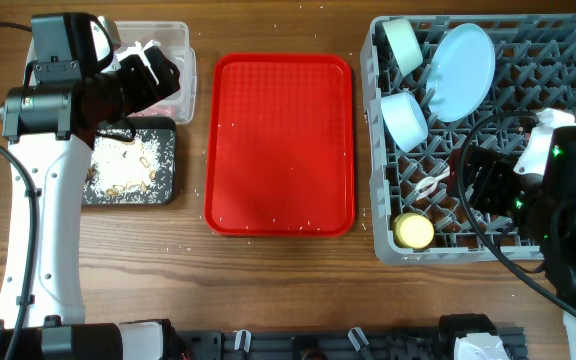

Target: Sort waste into correct bins and load items into the dishwasher rack

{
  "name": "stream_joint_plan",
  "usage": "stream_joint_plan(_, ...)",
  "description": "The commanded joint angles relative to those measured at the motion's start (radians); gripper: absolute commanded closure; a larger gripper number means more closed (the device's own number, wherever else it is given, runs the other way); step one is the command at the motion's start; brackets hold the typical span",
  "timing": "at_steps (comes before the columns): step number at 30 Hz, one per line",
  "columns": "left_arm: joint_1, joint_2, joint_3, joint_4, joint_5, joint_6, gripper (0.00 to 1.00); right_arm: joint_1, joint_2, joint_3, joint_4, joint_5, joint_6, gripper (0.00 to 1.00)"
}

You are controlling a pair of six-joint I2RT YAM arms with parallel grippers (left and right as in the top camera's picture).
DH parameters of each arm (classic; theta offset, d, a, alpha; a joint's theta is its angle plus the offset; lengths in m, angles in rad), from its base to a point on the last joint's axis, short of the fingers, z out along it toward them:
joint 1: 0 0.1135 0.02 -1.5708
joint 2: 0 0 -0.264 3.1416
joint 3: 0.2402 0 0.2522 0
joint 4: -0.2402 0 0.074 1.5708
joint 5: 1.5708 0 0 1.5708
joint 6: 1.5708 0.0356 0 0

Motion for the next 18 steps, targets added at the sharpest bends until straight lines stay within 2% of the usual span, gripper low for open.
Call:
stream_joint_plan(1, 0.008, 0.005, 0.004, 0.003, -0.01, 0.009, 0.0, -0.004, 0.025, 0.009, -0.001, -0.016, -0.017, 0.0)
stream_joint_plan(5, 0.008, 0.005, 0.004, 0.003, -0.01, 0.009, 0.0, -0.001, 0.047, 0.005, 0.019, -0.011, -0.019, 0.0)
stream_joint_plan(9, 0.008, 0.005, 0.004, 0.003, -0.01, 0.009, 0.0, -0.001, 0.011, -0.046, 0.178, 0.033, -0.082, 0.0)
stream_joint_plan(14, 0.008, 0.005, 0.004, 0.003, -0.01, 0.009, 0.0, -0.006, -0.182, -0.25, 0.449, 0.033, -0.237, 0.0)
stream_joint_plan(18, 0.008, 0.005, 0.004, 0.003, -0.01, 0.009, 0.0, -0.043, -0.374, -0.481, 0.642, 0.033, -0.256, 0.0)
